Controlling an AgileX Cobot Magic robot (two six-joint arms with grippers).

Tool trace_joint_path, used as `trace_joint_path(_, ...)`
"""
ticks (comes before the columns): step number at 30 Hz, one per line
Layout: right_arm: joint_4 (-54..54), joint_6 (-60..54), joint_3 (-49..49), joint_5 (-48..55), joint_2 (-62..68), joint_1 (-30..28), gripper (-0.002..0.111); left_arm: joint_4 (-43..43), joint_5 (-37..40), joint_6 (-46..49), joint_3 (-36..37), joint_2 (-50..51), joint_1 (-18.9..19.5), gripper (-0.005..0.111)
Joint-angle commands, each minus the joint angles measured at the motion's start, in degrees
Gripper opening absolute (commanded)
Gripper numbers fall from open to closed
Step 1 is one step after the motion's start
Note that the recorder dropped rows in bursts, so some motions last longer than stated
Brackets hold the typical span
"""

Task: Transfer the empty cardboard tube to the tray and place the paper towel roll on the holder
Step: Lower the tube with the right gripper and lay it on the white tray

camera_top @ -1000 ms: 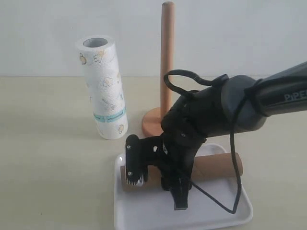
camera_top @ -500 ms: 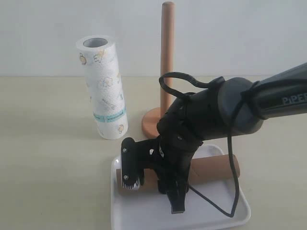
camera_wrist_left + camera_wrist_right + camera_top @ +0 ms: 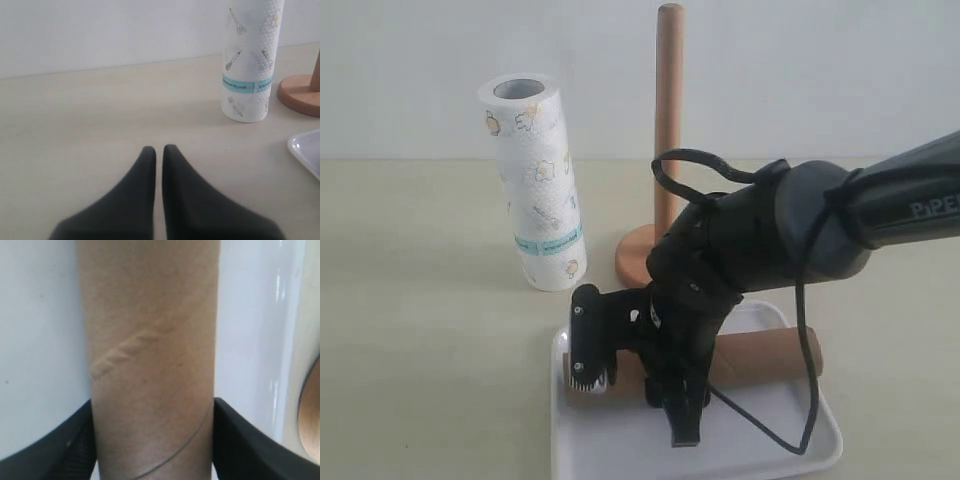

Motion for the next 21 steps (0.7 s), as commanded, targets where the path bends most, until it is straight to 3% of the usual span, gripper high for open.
trace_joint_path(1, 0.30, 0.93, 0.13, -0.34, -2.68, 0.01, 0.059, -0.44, 0.07, 0.17, 0.18, -0.21, 0.09, 0.004)
trace_joint_path(6, 0.31, 1.78, 0.13, -0.45, -3.22, 0.01, 0.071, -0.44, 0.07, 0.17, 0.18, -0.21, 0.09, 0.004)
trace_joint_path(21, -3.26, 2.48, -0.02, -0.63, -5.46, 0.01, 0.070, -0.44, 0.07, 0.17, 0.18, -0.21, 0.09, 0.004)
